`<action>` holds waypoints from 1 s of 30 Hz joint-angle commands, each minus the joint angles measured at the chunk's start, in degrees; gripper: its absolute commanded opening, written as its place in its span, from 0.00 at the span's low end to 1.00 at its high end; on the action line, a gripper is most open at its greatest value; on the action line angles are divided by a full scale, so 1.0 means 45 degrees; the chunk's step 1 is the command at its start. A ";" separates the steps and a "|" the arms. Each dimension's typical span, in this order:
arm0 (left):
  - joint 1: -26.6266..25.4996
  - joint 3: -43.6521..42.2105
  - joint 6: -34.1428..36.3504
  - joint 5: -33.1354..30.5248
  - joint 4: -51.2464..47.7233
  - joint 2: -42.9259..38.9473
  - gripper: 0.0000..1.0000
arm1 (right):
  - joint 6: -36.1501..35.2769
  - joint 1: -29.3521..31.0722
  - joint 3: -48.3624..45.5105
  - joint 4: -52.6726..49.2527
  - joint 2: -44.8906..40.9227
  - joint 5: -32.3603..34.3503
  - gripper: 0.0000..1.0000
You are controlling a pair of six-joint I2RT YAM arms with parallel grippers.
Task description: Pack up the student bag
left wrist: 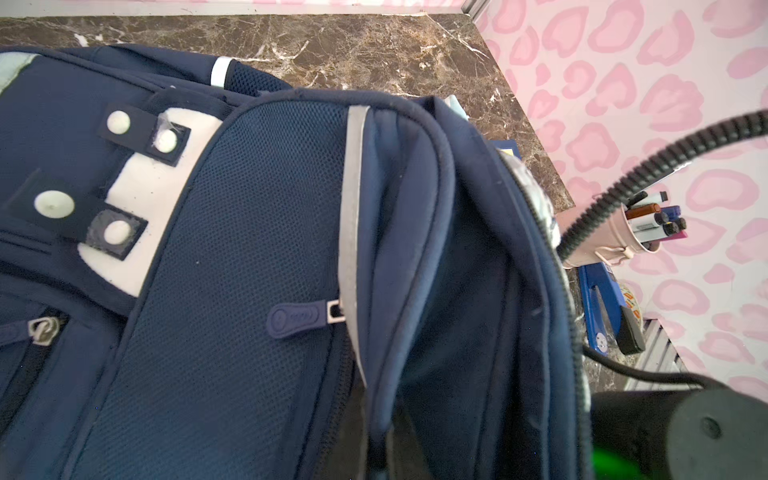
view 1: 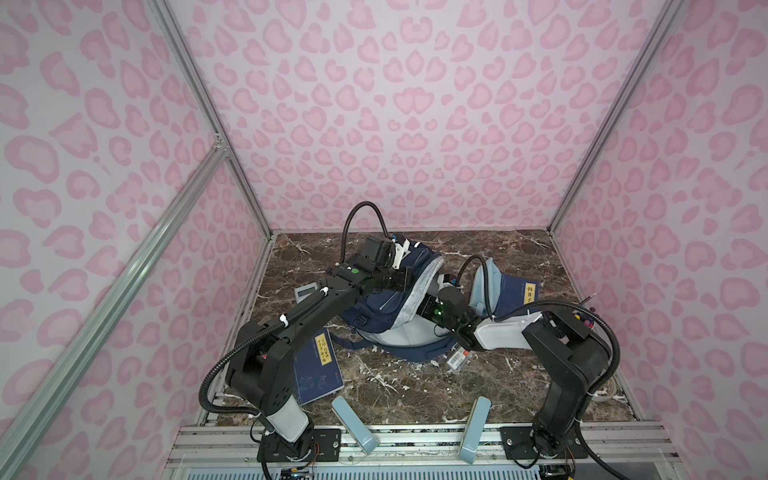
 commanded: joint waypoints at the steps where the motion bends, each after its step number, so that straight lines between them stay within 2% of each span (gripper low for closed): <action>1: 0.0000 -0.0004 -0.0361 -0.0155 0.1057 0.0075 0.06 | -0.1674 0.0098 -0.0146 -0.2625 -0.1234 -0.0224 0.67; 3: -0.0073 -0.0531 -0.0467 -0.0068 0.1243 0.0036 0.07 | -0.2292 0.0241 -0.0370 -0.3698 -0.2196 0.0153 0.67; 5: -0.0171 -0.0831 -0.0590 -0.0167 0.1419 -0.0090 0.13 | -0.2643 0.0379 -0.0746 -0.4440 -0.3288 0.0645 0.66; 8: -0.0205 -0.1282 -0.0966 -0.0406 0.1599 -0.0391 0.39 | -0.3163 0.0567 -0.1576 -0.5121 -0.4895 0.1398 0.67; 12: -0.0196 -0.1671 -0.1123 -0.0966 0.1222 -0.0990 0.56 | -0.4030 0.1014 -0.1703 -0.7033 -0.6538 0.2097 0.69; 15: -0.0160 -0.1939 -0.1504 -0.1536 0.0788 -0.1598 0.71 | -0.4404 0.1501 -0.1382 -0.7985 -0.7008 0.1870 0.69; 18: 0.0195 -0.2621 -0.2304 -0.1628 0.0453 -0.2456 0.87 | -0.4494 0.2081 -0.1169 -0.7917 -0.7084 0.1683 0.70; 20: 0.0557 -0.3699 -0.3046 -0.2460 0.0046 -0.3576 0.99 | -0.4490 0.2530 -0.0974 -0.7262 -0.6823 0.1357 0.72; 21: 0.0795 -0.4375 -0.3426 -0.2726 -0.0008 -0.4228 0.99 | -0.4444 0.2719 -0.0777 -0.7023 -0.6559 0.1185 0.83; 22: 0.1285 -0.5297 -0.3927 -0.2801 0.0092 -0.5080 0.97 | -0.4326 0.2948 -0.0388 -0.7015 -0.6105 0.1183 1.00; 25: 0.3371 -0.8167 -0.5593 -0.1906 0.0642 -0.7590 0.97 | -0.4741 0.3520 0.0904 -0.7155 -0.4405 0.0547 1.00; 27: 0.4975 -0.9405 -0.6055 -0.1236 0.0398 -0.8991 0.97 | -0.4852 0.3965 0.1625 -0.6794 -0.3332 -0.0089 1.00; 30: 0.6688 -1.0513 -0.6332 -0.1830 -0.0939 -1.0783 0.99 | -0.5012 0.4640 0.2971 -0.6376 -0.1691 -0.1223 0.96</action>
